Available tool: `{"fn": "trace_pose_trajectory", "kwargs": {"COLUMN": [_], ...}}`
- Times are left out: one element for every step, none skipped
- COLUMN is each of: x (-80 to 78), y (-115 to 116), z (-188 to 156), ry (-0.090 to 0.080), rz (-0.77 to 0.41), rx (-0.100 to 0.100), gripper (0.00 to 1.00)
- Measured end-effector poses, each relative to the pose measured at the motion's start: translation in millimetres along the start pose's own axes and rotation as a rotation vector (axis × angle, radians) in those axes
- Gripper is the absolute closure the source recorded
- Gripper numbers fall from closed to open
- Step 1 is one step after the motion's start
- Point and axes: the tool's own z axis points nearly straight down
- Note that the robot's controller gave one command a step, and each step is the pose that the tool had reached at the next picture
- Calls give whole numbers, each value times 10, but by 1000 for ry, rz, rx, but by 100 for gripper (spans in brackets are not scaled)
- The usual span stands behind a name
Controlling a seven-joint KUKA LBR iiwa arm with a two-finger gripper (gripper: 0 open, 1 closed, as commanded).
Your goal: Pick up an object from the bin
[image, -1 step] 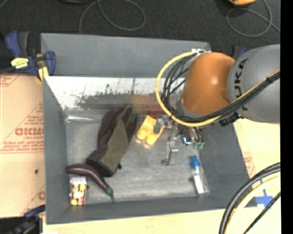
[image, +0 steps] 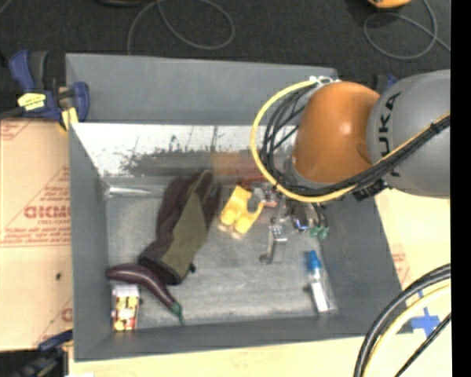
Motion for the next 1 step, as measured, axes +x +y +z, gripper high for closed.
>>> {"fn": "trace_pose_trajectory", "kwargs": {"x": [-91], "y": [-53], "z": [96], "ry": [-4], "rz": [96], "rx": [-1], "gripper": [0]}}
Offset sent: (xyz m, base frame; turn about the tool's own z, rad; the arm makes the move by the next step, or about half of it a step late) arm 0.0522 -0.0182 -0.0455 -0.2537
